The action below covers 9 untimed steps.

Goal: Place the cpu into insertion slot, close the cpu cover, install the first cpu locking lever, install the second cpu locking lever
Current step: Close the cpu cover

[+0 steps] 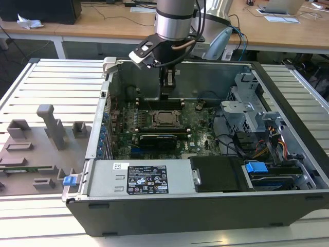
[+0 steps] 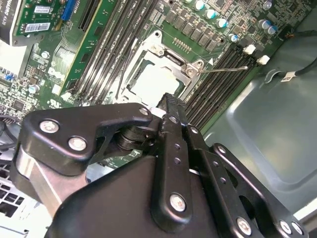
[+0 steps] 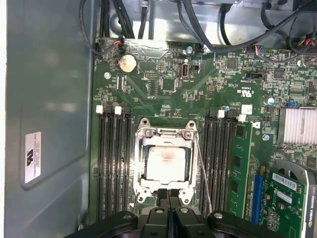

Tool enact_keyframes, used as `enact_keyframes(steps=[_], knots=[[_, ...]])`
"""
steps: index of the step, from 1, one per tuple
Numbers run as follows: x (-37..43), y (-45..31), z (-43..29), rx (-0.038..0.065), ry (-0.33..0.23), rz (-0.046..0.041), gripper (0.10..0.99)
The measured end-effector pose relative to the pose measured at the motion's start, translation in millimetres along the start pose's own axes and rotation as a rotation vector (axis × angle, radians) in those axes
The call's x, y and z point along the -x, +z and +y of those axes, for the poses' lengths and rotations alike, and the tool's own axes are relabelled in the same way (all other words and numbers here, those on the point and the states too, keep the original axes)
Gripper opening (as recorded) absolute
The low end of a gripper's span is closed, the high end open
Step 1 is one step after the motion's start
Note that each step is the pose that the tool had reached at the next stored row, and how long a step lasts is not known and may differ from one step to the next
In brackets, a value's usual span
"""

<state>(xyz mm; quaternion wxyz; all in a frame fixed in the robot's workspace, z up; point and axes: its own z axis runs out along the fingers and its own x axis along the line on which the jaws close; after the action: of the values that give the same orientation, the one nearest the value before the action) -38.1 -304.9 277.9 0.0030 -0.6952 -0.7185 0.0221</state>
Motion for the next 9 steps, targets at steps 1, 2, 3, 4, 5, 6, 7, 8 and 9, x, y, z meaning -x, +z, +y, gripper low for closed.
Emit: enact_keyframes(steps=[1, 2, 3, 4, 5, 6, 7, 8, 9], knots=[[0.1, -2.8, -0.1, 0.000, 0.000, 0.0000, 0.106], [0.1, -4.7, -0.2, 0.000, 0.000, 0.0000, 0.106], [0.2, -5.9, -0.2, 0.000, 0.000, -0.0001, 0.106], [0.2, -7.2, -0.2, 0.000, 0.000, 0.0000, 0.106], [0.2, -8.3, -0.3, 0.000, 0.000, 0.0000, 0.106], [0.3, -9.7, -0.3, 0.000, 0.000, -0.0001, 0.106], [0.3, -10.9, -0.4, 0.000, 0.000, 0.0000, 0.106], [0.3, -12.2, -0.4, 0.000, 0.000, 0.0000, 0.106], [0.4, -15.0, -0.5, 0.000, 0.000, 0.0000, 0.106]])
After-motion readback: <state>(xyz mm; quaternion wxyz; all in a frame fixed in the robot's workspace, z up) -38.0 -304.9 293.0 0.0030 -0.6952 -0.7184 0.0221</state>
